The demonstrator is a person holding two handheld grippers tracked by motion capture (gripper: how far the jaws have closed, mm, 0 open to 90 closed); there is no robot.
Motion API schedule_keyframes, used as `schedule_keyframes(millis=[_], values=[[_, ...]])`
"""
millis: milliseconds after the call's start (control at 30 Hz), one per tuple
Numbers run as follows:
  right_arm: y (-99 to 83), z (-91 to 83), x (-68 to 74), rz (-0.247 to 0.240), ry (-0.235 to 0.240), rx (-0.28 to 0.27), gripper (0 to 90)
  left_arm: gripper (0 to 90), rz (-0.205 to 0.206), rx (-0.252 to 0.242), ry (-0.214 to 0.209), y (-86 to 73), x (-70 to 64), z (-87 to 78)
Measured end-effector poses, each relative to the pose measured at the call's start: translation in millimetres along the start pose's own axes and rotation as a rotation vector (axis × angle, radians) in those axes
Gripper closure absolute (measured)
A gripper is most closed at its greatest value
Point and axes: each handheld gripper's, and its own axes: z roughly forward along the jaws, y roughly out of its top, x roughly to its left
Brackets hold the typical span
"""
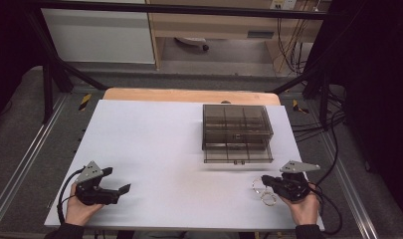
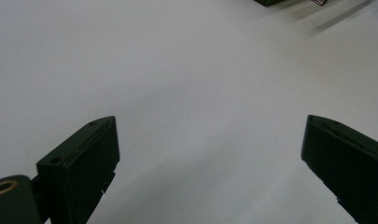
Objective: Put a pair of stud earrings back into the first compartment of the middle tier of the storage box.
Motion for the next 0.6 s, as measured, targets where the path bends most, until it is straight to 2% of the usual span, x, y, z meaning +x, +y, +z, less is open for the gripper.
schedule_keyframes(millis=[167,600], values=[[13.8,1.3,6.4,0.002,0.004,-0.036,86.8,4.3,0.000,0.002,-0.001,-0.1,-0.4,0.4],[47.5,16.2,23.8,-0.008,0.006,-0.060,86.9,4.3,-0.001,0.000,0.000,-0.1,0.2,0.1]])
